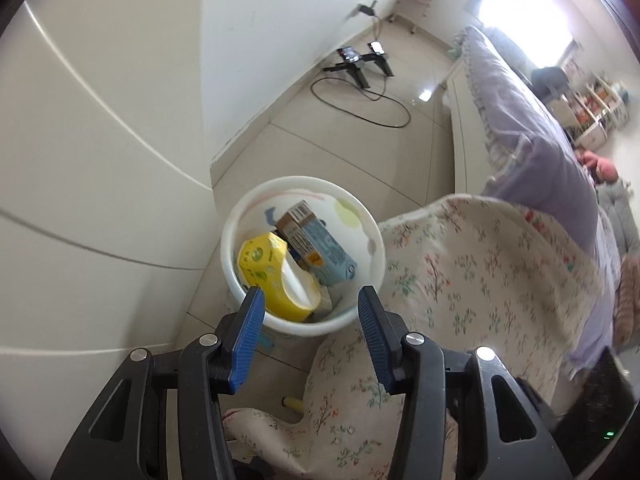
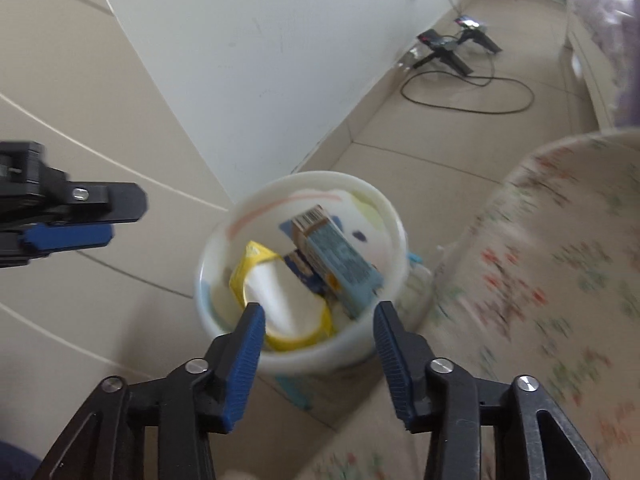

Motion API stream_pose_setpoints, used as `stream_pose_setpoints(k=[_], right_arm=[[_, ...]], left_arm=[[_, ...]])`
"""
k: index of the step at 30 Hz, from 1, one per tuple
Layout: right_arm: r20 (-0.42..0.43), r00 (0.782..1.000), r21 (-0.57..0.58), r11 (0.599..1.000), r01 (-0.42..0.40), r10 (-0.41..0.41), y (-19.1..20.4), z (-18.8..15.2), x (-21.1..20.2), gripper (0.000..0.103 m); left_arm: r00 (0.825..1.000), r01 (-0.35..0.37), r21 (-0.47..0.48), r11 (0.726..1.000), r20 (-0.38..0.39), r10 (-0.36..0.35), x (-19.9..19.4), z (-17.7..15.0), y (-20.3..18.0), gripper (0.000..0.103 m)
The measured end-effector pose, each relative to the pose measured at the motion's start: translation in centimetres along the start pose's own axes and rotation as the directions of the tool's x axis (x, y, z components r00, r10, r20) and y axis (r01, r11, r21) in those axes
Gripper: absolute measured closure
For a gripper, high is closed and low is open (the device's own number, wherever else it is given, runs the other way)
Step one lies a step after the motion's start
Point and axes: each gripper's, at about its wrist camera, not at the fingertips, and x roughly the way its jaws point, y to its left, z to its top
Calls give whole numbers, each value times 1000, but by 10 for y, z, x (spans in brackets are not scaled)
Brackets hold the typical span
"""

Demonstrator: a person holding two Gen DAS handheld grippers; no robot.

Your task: Collect trash

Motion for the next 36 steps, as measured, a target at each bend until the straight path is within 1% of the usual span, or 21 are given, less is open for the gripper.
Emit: stream_pose_setpoints(k=[2, 3, 5, 6, 8, 9, 10, 11, 12, 14, 15, 18, 21, 24, 26, 28, 31, 33, 36], right_arm=[[20, 1000, 33, 999, -10, 10, -6, -16, -30, 49], [43, 999, 45, 999, -6, 4, -9, -27, -50, 48], [83, 997, 50, 999, -2, -2, -7, -45, -80, 41], [103, 995, 42, 999, -2, -3, -7, -57, -98, 40], [133, 990, 34, 999, 31, -36, -3, -72, -124, 40], [148, 988, 34, 998, 47, -51, -3, -80, -136, 40], [171, 983, 36, 998, 59, -64, -4, -93, -153, 38], [189, 979, 44, 997, 71, -78, -7, -103, -166, 35], [211, 971, 58, 993, 98, -108, -9, -115, -183, 33], [245, 959, 65, 989, 130, -142, -10, -132, -205, 31], [261, 952, 70, 987, 146, -160, -9, -144, -218, 30], [289, 940, 80, 983, 163, -179, -7, -165, -238, 25], [314, 928, 93, 979, 179, -200, -7, -184, -258, 19], [326, 917, 104, 973, 206, -229, -8, -192, -270, 13], [342, 907, 103, 969, 224, -246, -8, -195, -276, 5], [352, 901, 111, 968, 227, -252, -12, -198, -281, 2], [345, 900, 133, 963, 234, -267, -18, -198, -284, 0], [349, 895, 134, 960, 245, -277, -20, -199, -287, 0], [353, 890, 140, 957, 255, -289, -24, -201, -289, 0]], left_arm=[[1000, -10, 37, 999, 24, 9, -11, -23, -15, 51], [999, -7, 56, 998, 35, 5, -18, -35, -21, 51], [998, -16, 88, 996, 65, 10, -33, -60, -32, 51], [997, -21, 98, 995, 80, 14, -39, -71, -35, 50], [994, -23, 111, 994, 107, 11, -56, -99, -42, 46], [991, -13, 116, 993, 132, -3, -67, -117, -45, 45], [987, -21, 122, 992, 158, 1, -76, -130, -47, 41], [983, -38, 133, 990, 181, 13, -85, -143, -51, 35], [978, -58, 154, 986, 207, 25, -94, -159, -56, 33], [973, -86, 184, 979, 228, 43, -105, -182, -68, 27], [971, -100, 194, 976, 233, 53, -108, -190, -72, 26], [965, -151, 238, 960, 248, 90, -122, -214, -86, 24], [950, -189, 232, 954, 290, 118, -139, -226, -93, 22], [941, -202, 221, 954, 315, 127, -152, -233, -98, 21], [934, -222, 228, 948, 329, 140, -158, -235, -103, 15], [927, -239, 232, 943, 343, 150, -163, -237, -106, 15], [926, -241, 236, 942, 348, 149, -168, -240, -108, 15], [926, -239, 236, 942, 346, 149, -170, -241, -110, 15], [923, -246, 243, 938, 356, 150, -171, -242, -113, 15]])
